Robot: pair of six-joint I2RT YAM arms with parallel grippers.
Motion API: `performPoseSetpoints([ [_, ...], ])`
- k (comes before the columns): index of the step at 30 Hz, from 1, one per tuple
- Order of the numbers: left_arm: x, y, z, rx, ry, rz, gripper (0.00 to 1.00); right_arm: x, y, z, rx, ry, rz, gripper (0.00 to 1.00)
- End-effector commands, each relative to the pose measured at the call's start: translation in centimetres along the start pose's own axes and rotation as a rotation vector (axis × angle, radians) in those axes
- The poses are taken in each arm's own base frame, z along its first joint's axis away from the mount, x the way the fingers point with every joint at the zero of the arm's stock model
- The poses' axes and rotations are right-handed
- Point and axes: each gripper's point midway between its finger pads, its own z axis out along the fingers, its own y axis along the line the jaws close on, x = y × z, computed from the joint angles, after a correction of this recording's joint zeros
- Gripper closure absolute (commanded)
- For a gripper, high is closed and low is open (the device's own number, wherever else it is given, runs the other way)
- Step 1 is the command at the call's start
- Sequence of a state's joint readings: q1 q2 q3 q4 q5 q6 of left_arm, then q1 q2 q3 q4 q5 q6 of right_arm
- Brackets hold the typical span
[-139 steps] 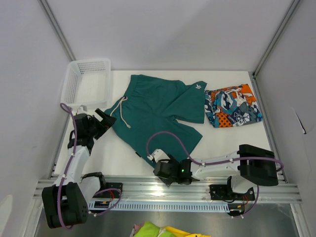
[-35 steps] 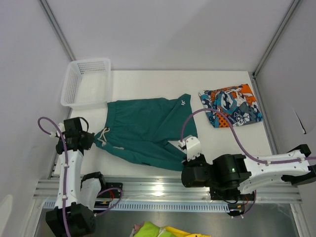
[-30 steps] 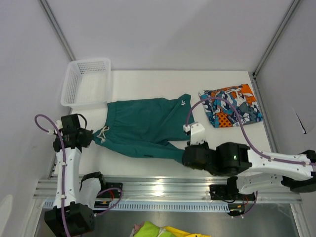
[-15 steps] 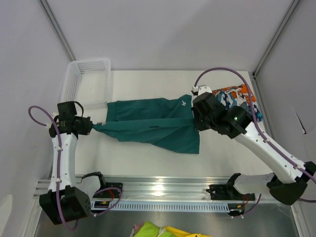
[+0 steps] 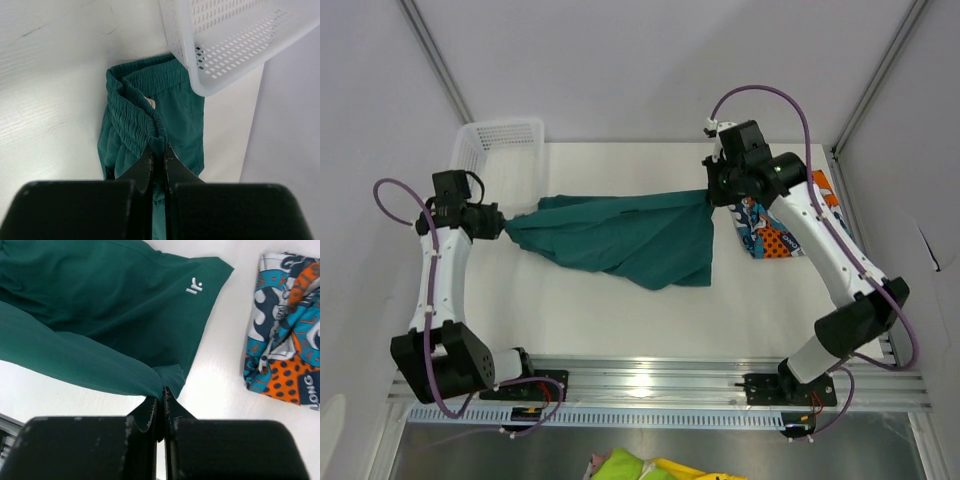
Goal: Fold and stack the shorts
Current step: Fold the shorts
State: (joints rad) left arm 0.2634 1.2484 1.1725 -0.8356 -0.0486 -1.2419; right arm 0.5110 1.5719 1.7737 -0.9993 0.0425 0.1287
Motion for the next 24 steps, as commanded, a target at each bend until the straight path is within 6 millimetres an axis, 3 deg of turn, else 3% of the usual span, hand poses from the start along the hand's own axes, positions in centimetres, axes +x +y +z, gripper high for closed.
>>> performPoseSetpoints([
  [1, -1.5, -4.1, 0.2, 0.078, -0.057, -0.024, 1.0, -1.2, -1.2, 2.6, -0.039, 0.006, -0.001, 1.0],
  [4, -1.0, -4.5, 1.8, 0.04, -0.055, -0.004, 1.0, -0.9, -1.5, 4.4, -0.069, 0.037, 0.036, 1.0],
  [9, -1.2, -5.7, 2.0, 0.03, -0.051, 0.001, 1.0, -1.7, -0.3, 3.2, -0.135, -0.004, 0.046, 1.0],
  [13, -1.8, -5.6, 0.8, 0.046, -0.086, 0.002, 1.0, -1.5, 0.8, 0.7, -0.164, -0.033, 0.048, 1.0],
  [16, -2.0, -5.1, -0.8, 0.065, -0.104, 0.006, 1.0, -0.3, 2.1, -1.4, -0.176, -0.042, 0.034, 1.0],
  [20, -0.9, -3.1, -2.8, 0.081, -0.072, 0.034, 1.0, 3.4, 4.1, -3.5, -0.189, -0.018, 0.026, 1.0],
  [21, -0.8, -2.8, -4.1, 0.12, -0.077, 0.033, 1.0, 3.9, 4.9, -5.3, -0.21, -0.049, 0.015, 1.0],
  [22, -0.2, -1.3, -3.7, 0.099, -0.065, 0.036, 1.0, 4.5, 5.1, -5.9, -0.216, -0.052, 0.019, 1.0],
  [23, -0.2, -1.1, -4.3, 0.117, -0.068, 0.036, 1.0, 5.1, 5.4, -6.6, -0.225, -0.061, 0.02, 1.0],
  [24, -0.2, -0.7, -5.8, 0.151, -0.082, 0.036, 1.0, 6.2, 6.1, -8.1, -0.248, -0.067, 0.021, 1.0],
])
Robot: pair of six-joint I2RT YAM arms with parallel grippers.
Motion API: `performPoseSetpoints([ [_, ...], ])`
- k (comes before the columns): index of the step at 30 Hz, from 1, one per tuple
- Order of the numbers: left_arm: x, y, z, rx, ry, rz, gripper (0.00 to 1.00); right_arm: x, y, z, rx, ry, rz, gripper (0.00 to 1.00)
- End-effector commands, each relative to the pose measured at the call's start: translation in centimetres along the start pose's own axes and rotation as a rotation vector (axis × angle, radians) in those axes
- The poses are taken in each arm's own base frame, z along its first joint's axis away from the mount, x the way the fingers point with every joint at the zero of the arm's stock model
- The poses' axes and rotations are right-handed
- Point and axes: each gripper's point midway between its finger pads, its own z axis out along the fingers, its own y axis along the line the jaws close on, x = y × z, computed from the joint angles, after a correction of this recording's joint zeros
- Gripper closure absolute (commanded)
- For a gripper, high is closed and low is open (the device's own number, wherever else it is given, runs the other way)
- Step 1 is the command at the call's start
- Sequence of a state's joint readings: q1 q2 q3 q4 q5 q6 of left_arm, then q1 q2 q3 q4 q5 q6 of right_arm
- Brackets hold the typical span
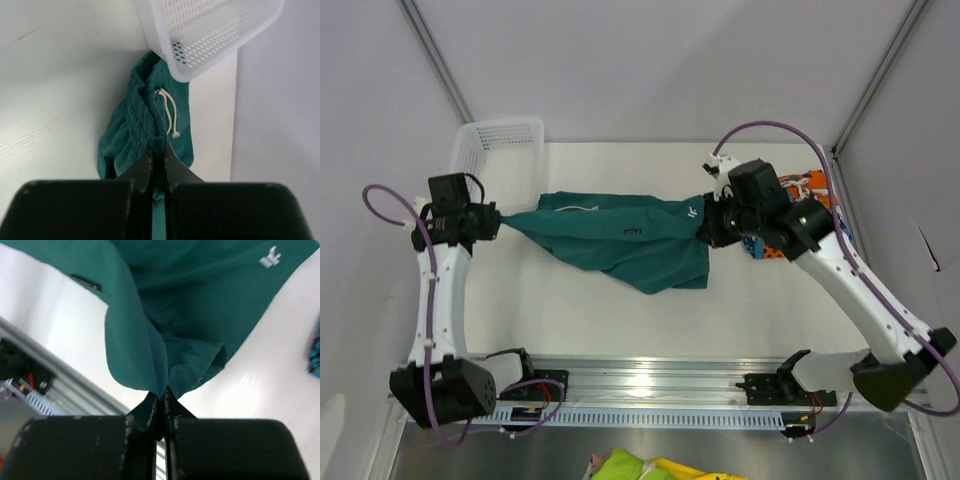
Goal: Fold and stack the shorts
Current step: Fold the shorts
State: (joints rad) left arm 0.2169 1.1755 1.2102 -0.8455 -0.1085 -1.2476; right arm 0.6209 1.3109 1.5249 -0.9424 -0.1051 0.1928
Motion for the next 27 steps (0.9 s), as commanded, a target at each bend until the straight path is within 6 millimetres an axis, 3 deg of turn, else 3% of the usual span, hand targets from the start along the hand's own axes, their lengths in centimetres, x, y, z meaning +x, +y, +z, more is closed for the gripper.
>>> performPoseSetpoints([
  [1, 0.3, 2.0, -2.9, 0.051, -0.019, 0.02, 1.0, 1.7, 1.6, -3.5, -0.016, -0.055, 0.032, 1.0],
  [7, 1.0, 4.7, -4.7, 0.048, -0.009, 0.057, 1.0, 5.8, 2.6, -7.5, -0.015, -0.064, 0.073, 1.0],
  [12, 1.4, 6.3, -5.4, 0.005, 0.002, 0.076, 1.0, 7.8, 2.7, -8.3, -0.031, -0.067, 0.085, 1.0],
  [17, 0.7, 5.7, -5.2, 0.017, -0.029, 0.069, 1.0, 7.0, 1.8, -7.2, 0.032, -0.059, 0.046, 1.0],
  [21, 0.4, 5.1, -3.7, -0.037, -0.022, 0.08, 1.0, 5.2, -0.1, -5.7, 0.072, -0.046, 0.068, 1.0],
  [23, -0.1, 4.2, -3.5, -0.036, -0.031, 0.078, 1.0, 4.5, 0.1, -5.1, 0.016, -0.034, 0.076, 1.0],
  [27, -0.8, 2.4, -3.0, -0.033, -0.043, 0.072, 1.0, 2.8, -2.0, -3.5, 0.038, -0.013, 0.079, 1.0],
])
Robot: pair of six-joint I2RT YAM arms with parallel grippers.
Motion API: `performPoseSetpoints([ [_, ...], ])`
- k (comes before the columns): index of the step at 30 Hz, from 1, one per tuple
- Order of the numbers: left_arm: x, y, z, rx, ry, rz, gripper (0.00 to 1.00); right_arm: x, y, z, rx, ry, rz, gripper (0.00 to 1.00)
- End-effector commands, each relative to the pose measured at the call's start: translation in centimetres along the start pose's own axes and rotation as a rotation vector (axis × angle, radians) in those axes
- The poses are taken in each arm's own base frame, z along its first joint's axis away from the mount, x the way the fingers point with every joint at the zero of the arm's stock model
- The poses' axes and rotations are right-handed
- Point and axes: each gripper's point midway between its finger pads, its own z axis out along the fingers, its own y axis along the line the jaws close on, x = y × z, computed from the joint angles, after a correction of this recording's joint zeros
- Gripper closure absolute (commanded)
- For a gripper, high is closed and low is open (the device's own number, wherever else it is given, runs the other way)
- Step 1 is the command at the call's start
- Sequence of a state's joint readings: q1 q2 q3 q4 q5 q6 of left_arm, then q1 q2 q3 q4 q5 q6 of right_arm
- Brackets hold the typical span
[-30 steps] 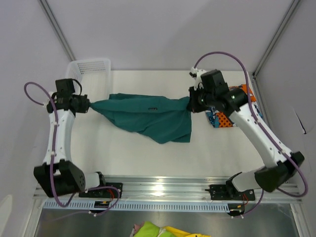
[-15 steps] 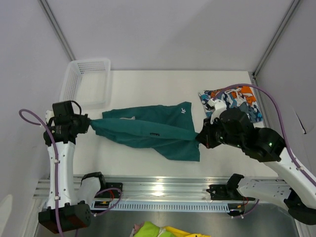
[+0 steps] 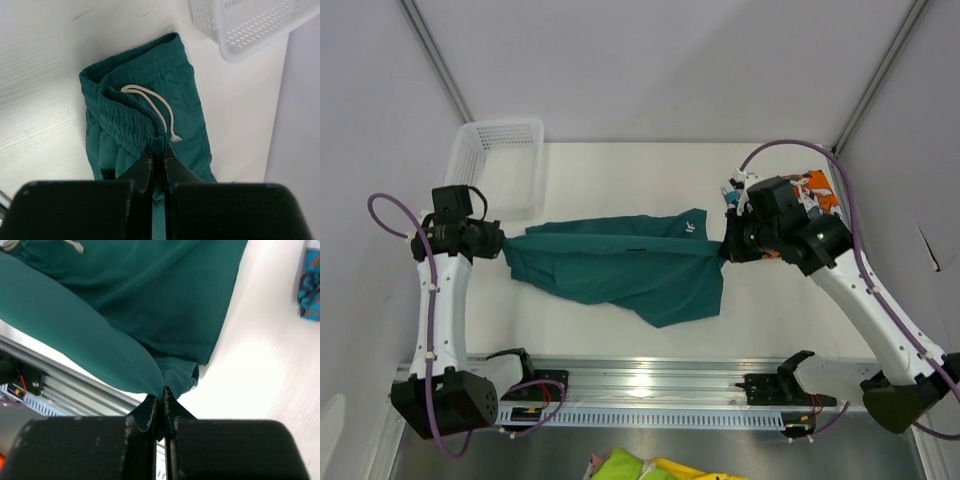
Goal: Fold and stack the shorts
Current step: Fold the shorts
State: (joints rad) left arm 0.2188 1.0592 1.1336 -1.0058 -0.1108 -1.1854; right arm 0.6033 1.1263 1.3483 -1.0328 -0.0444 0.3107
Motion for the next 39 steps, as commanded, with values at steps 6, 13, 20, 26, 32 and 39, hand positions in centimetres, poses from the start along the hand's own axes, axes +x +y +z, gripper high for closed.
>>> performPoseSetpoints([
  [6, -3.3, -5.1, 0.5, 0.089, -0.094, -0.027, 1.0, -5.9, -0.2, 2.0, -0.072, -0.044, -0.042, 1.0],
  [13, -3.2, -6.8, 4.2, 0.064, -0.065, -0.034, 1.0, -7.9, -1.8, 6.6, -0.073, 0.006, -0.025, 1.0],
  [20, -3.5, -9.1, 7.1, 0.122, -0.069, -0.029, 1.0, -9.2, -4.5, 11.4, -0.073, 0.033, 0.019, 1.0],
  [26, -3.7, -10.2, 8.4, 0.14, -0.079, -0.051, 1.0, -10.8, -6.1, 15.0, -0.096, 0.027, 0.046, 1.0],
  [32, -2.8, -11.4, 9.6, 0.158, -0.049, -0.033, 1.0, -11.8, -7.9, 17.9, -0.075, 0.037, 0.087, 1.0],
  [39, -1.3, -12.4, 10.8, 0.176, -0.003, 0.003, 0.47, -10.4, -10.0, 21.3, -0.048, 0.078, 0.14, 0.93],
])
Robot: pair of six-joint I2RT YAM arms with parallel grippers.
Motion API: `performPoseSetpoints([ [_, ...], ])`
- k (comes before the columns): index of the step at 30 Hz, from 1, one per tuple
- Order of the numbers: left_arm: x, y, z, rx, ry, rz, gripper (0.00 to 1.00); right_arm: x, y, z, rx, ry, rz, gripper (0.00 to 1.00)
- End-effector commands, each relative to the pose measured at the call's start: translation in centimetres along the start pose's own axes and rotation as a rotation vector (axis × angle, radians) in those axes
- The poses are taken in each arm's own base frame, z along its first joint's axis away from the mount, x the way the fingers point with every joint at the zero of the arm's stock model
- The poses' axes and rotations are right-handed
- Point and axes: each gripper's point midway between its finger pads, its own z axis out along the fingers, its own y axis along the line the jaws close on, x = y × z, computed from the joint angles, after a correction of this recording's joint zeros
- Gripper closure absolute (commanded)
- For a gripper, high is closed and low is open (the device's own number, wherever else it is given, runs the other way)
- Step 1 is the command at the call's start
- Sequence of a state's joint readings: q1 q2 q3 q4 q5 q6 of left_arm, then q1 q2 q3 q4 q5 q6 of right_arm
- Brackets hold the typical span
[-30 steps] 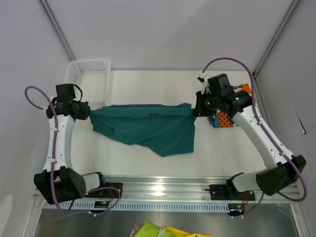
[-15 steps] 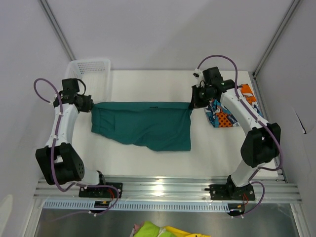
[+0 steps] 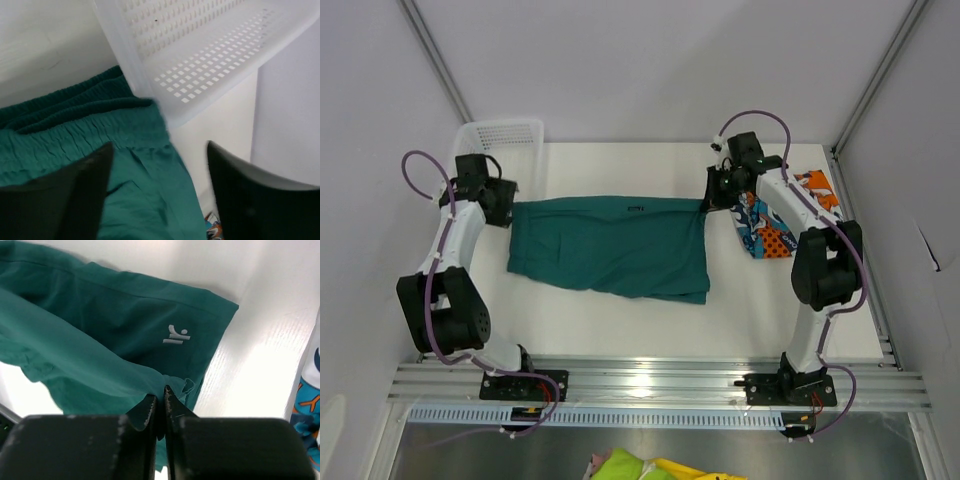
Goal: Fold and stack the shorts
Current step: Fold the shorts
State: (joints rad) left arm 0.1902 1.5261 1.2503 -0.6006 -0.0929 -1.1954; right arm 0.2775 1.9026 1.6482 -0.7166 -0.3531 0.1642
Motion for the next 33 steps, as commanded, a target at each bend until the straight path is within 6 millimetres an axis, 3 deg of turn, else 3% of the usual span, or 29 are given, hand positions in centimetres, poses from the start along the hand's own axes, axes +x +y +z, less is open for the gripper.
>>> performPoseSetpoints([
  [1, -0.6, -3.6, -0.6, 0.12, -0.01, 0.005, 0.15, -1.8, -1.5, 1.1, 0.023, -0.047, 0.013, 0.91],
  [2, -0.5, -3.8, -0.7, 0.128, -0.004, 0.011, 0.02, -1.7, -2.4, 1.9, 0.034, -0.033, 0.037, 0.88],
  [9, -0.5, -5.6, -2.4, 0.174, 0.019, 0.081, 0.01, -0.4, -5.1, 4.0, 0.087, 0.007, 0.124, 0.9],
  [15, -0.2, -6.0, -5.4, 0.239, 0.005, 0.122, 0.01, 0.4, -8.3, 2.9, 0.237, -0.012, 0.19, 0.91],
  [19, 0.4, -5.8, -8.7, 0.303, -0.026, 0.182, 0.01, 0.6, -9.3, 1.8, 0.301, -0.015, 0.192, 0.93],
  [21, 1.1, -5.2, -9.2, 0.302, -0.033, 0.217, 0.01, 0.8, -9.8, 1.4, 0.337, -0.014, 0.194, 0.84],
  [22, 2.0, -5.1, -9.7, 0.321, -0.024, 0.268, 0.01, 0.9, -9.9, 1.2, 0.344, -0.014, 0.196, 0.75],
  [23, 2.8, -4.6, -9.8, 0.335, -0.012, 0.294, 0.01, 1.0, -10.0, 1.0, 0.351, -0.013, 0.198, 0.6],
  [25, 3.7, -4.2, -10.1, 0.352, 0.002, 0.345, 0.01, 0.8, -9.7, 0.3, 0.355, -0.032, 0.195, 0.51],
  [27, 4.8, -2.5, -9.4, 0.34, 0.028, 0.384, 0.01, 1.2, -9.5, -0.3, 0.352, -0.046, 0.195, 0.4],
  [28, 5.1, -1.4, -8.7, 0.32, 0.034, 0.415, 0.01, 0.6, -8.9, -1.7, 0.345, -0.09, 0.198, 0.32],
  [29, 5.1, -1.1, -8.6, 0.32, 0.03, 0.437, 0.01, 1.4, -9.1, -1.9, 0.343, -0.09, 0.207, 0.17],
  [30, 5.7, -0.8, -8.7, 0.338, 0.051, 0.462, 0.01, 1.6, -8.7, -2.4, 0.328, -0.103, 0.209, 0.14],
  [31, 6.2, 0.6, -7.8, 0.308, 0.063, 0.49, 0.01, 1.9, -8.4, -2.8, 0.31, -0.113, 0.216, 0.01],
  [32, 6.3, 1.1, -7.6, 0.305, 0.065, 0.505, 0.01, 1.5, -7.1, -3.7, 0.256, -0.156, 0.217, 0.0],
  [33, 6.2, 1.4, -7.5, 0.309, 0.057, 0.527, 0.01, 3.1, -7.1, -3.4, 0.242, -0.13, 0.231, 0.01],
])
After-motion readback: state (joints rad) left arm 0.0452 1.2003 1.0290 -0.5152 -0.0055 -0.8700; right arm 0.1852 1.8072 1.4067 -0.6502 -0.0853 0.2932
